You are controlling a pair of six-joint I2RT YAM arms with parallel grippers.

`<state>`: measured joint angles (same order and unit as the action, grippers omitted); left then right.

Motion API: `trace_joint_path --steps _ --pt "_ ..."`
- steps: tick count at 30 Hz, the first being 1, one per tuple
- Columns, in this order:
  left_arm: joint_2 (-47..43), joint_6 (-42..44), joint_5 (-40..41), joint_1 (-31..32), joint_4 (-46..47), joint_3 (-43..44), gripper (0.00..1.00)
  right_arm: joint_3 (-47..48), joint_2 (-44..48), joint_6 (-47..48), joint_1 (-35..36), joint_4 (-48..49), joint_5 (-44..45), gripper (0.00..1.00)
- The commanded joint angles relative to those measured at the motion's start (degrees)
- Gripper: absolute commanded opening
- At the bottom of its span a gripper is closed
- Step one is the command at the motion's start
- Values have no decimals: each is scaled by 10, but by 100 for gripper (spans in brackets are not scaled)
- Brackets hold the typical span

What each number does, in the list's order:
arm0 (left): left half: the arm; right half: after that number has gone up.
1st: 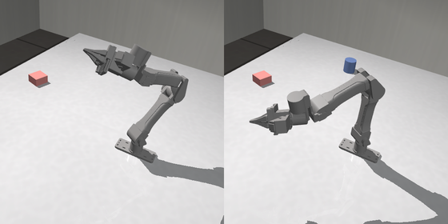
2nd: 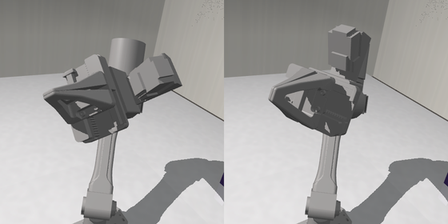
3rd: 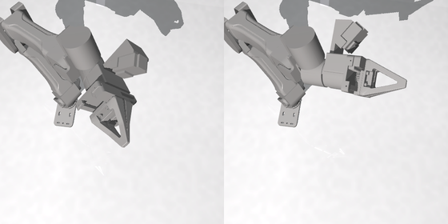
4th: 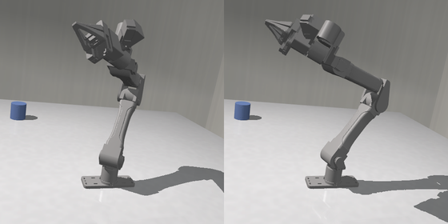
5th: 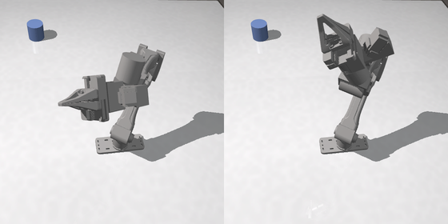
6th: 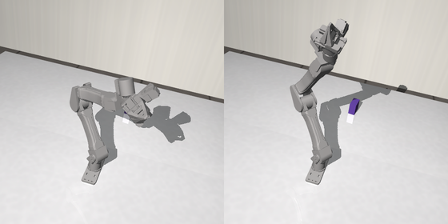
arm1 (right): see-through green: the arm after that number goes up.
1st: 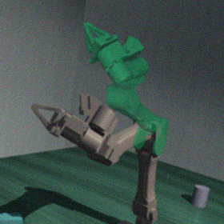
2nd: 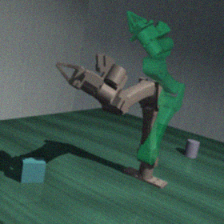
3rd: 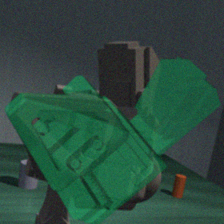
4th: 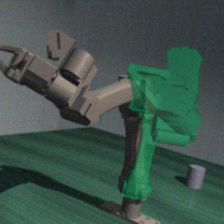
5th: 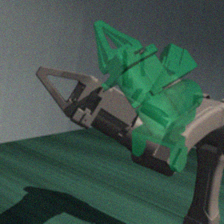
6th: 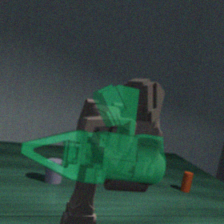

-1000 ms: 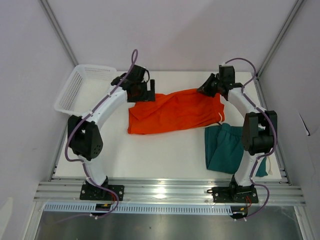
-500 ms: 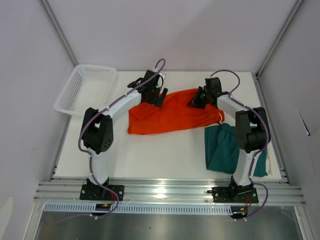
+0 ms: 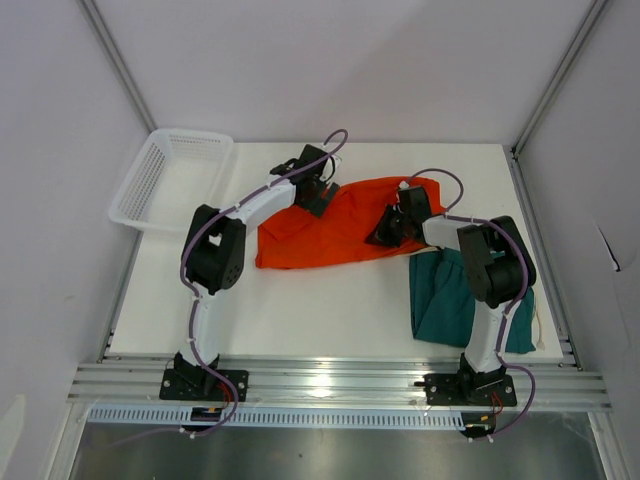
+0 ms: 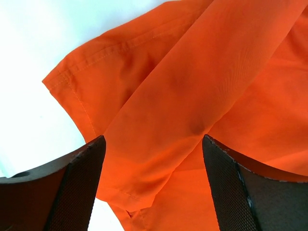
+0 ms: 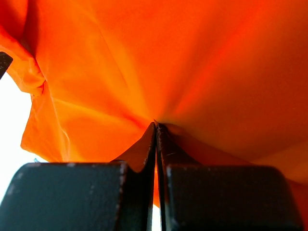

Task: Fold and stack the shorts
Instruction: Fold the shorts

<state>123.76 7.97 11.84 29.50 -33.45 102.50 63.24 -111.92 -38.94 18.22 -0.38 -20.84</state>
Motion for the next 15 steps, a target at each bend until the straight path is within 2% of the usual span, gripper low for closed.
trace_joint_path --steps 1,8,15 --pt "4 16 -8 1 23 23 82 -3 5 4 4 40 0 0" --pt "-27 35 -45 21 49 -32 84 0 3 5 2 37 1 0" --pt "28 24 0 21 16 30 81 4 6 4 3 35 2 0"
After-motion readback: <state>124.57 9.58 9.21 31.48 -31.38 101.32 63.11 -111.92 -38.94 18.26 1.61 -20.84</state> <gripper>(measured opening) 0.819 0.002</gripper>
